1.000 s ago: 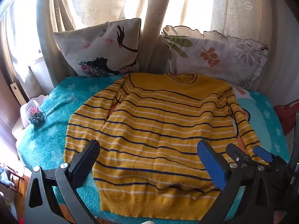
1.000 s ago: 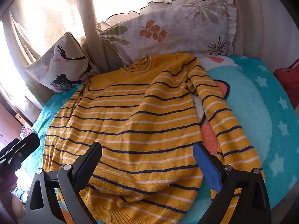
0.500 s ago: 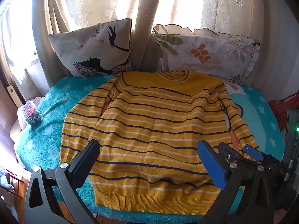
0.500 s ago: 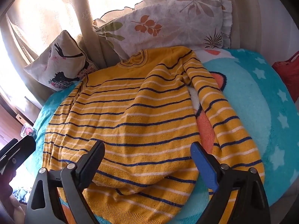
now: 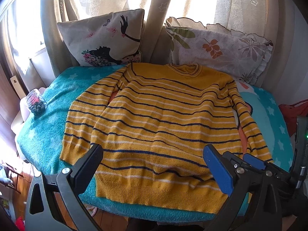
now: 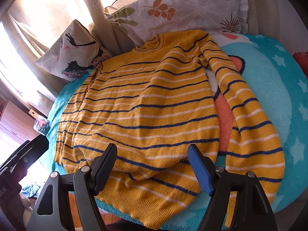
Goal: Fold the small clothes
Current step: 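Move both grippers over the striped yellow sweater toward a sleeve cuff, then grasp the sweater sleeve cuff with the left gripper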
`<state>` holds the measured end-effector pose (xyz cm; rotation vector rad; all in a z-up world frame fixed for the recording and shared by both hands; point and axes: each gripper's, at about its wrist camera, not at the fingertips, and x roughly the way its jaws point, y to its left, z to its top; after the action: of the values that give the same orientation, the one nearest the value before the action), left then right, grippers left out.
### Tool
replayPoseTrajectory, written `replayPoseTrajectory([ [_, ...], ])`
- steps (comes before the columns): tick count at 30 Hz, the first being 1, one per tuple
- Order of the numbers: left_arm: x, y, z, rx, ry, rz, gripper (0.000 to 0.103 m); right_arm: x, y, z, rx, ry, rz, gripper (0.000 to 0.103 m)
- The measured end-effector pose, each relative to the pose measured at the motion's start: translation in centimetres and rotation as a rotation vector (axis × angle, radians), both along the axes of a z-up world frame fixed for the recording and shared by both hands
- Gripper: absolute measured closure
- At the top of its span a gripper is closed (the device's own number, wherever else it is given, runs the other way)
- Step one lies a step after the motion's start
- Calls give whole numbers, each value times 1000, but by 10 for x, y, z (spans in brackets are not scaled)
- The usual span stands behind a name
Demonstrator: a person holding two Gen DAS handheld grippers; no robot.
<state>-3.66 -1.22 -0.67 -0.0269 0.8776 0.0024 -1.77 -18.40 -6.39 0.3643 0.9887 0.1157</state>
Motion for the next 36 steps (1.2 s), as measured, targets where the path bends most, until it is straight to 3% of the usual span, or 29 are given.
replayPoseTrajectory([
  [5,-1,32,-1,-23,8,91,0,-2,4,-10,24,34,20,24],
  [10,18,96,-12,-39,47,220,0,2,6,-8,11,34,7,24],
  [16,47,173,-55,61,116,342,0,16,10,-9,7,40,-31,24],
  [19,66,205,-87,34,210,341,2,27,22,-13,0,63,-36,24],
  [21,76,217,-105,9,264,325,12,34,34,-17,-12,76,-24,24],
  [23,87,223,-121,6,308,296,38,40,45,-20,-22,90,-19,24],
  [25,92,227,-127,-34,309,267,53,46,56,-24,-32,104,-20,24],
  [26,95,227,-126,-43,306,250,77,49,60,-26,-36,110,-22,24],
  [27,98,226,-125,-44,315,217,88,51,65,-28,-39,116,-25,24],
  [28,100,228,-122,-20,322,211,92,54,69,-29,-42,122,-26,24],
  [32,105,262,-100,119,270,307,93,60,84,-30,-59,121,-29,24],
  [36,110,296,-78,78,238,347,91,64,88,-33,-60,125,-52,24],
])
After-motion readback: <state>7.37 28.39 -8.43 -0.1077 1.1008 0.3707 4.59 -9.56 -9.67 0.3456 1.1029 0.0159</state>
